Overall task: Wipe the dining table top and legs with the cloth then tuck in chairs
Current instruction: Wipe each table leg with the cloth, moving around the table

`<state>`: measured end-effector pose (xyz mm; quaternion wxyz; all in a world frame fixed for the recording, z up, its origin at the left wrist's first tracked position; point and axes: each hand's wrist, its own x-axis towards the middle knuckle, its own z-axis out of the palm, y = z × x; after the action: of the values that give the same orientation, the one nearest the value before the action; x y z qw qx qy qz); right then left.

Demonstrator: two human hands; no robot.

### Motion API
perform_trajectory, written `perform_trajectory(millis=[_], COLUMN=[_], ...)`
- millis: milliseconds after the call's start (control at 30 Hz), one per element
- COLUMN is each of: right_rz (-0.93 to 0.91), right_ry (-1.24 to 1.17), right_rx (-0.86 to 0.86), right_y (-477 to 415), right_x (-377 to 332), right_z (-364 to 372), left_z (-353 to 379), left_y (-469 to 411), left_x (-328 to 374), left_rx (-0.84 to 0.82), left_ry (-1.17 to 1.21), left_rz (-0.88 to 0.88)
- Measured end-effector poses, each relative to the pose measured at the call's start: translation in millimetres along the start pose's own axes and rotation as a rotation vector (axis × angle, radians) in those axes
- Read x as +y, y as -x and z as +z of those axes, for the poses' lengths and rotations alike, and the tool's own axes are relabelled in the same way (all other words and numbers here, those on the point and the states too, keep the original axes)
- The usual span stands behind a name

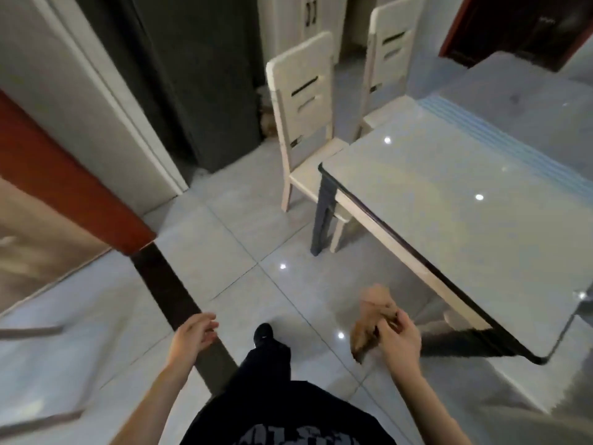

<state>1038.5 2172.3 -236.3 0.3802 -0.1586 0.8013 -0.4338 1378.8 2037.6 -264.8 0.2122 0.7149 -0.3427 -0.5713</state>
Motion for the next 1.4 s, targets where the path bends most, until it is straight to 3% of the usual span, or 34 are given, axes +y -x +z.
perform_trajectory(millis=[167,367,567,867,1033,1400], right_rz=[-0.175,-0.200,-0.187,-0.169,-0.072,-0.283], right_ry=[0.103,0.137,0.194,0.408,0.146,0.211], right_rx=[-0.120,-0.177,-0.172,-0.083,-0.084,-0.120], right_y=[-22.1,-62.2,-103.4,-205.4,-274.8,-424.7], right_x=[-55.7,-100.4,-148.4,-202.4,-251.1,-430.9], right_z=[91.2,208.8,283.5,334.5,382.6,526.3], left_z=[-75.1,-138.1,-171.0,-162.7,-158.4,-174.0], left_y=[-1.1,-55.7,-139.9,-269.3,-350.2,-477.0], left_x=[-37.2,-30.6,42.6,180.5,243.6,388.5], left_rx=[0.206,0.266,0.200,0.099,0.113,0.227], left_ry=[0.182,0.345,0.253,0.234,0.231,0.246], left_rz=[-0.082,-0.149,-0.154,-0.089,-0.097,-0.132])
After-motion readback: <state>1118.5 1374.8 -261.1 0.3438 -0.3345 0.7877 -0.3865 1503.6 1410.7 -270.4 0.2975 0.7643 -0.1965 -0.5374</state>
